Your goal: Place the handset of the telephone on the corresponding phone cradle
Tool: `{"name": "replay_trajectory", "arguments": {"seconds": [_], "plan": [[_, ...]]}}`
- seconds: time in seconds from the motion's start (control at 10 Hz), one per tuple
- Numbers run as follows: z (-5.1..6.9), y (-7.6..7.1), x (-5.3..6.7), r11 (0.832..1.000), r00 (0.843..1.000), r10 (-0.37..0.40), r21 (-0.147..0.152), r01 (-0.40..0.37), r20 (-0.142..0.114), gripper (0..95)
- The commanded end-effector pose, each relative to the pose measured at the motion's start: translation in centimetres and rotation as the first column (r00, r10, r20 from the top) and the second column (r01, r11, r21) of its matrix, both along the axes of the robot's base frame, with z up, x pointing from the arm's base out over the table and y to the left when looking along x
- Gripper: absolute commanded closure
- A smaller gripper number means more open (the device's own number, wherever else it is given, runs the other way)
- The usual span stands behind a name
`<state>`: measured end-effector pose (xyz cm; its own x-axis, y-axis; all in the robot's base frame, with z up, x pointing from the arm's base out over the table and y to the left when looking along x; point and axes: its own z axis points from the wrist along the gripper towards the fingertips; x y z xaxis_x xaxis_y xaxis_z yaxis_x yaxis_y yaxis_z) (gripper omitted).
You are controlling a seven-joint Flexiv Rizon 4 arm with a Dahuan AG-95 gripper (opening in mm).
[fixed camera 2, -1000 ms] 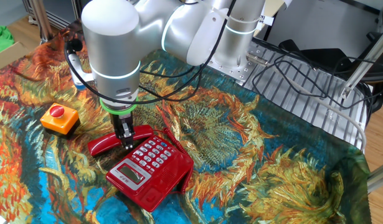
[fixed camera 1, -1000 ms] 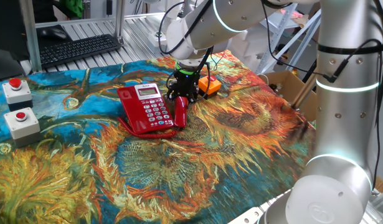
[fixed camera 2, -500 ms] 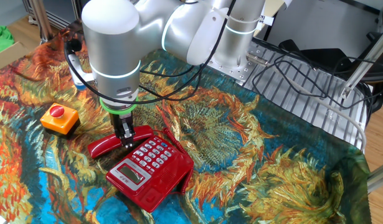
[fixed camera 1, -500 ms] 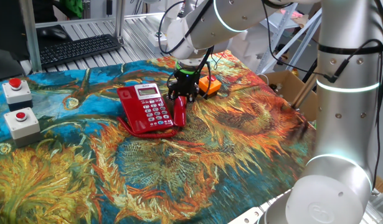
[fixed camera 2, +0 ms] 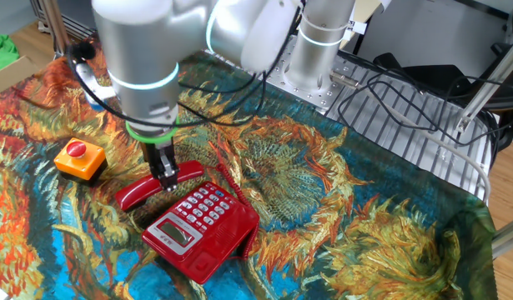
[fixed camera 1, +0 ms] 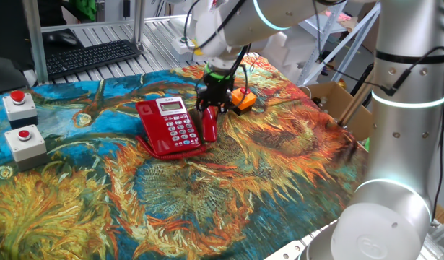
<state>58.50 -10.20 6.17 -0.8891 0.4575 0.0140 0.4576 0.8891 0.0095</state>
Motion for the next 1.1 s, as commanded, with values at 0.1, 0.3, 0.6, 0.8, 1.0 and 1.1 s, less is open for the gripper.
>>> {"name": "replay_trajectory", "arguments": {"seconds": [0.1,0.3,0.6,0.8,1.0,1.1], "plan": [[2.2,0.6,-0.2,0.99,0.992,0.126,0.067,-0.127,0.012,95.0],[3.1,1.1,-0.3,0.98,0.987,0.16,0.119,-0.162,0.027,95.0],[5.0,3.6,0.5,0.978,0.984,0.169,0.118,-0.174,0.053,95.0],[6.3,6.2,1.3,0.984,0.99,0.131,0.115,-0.136,0.047,95.0],[7.0,8.8,1.8,0.99,0.995,0.085,0.109,-0.09,0.048,95.0],[7.3,10.0,1.9,0.992,0.997,0.06,0.111,-0.064,0.045,95.0]]}}
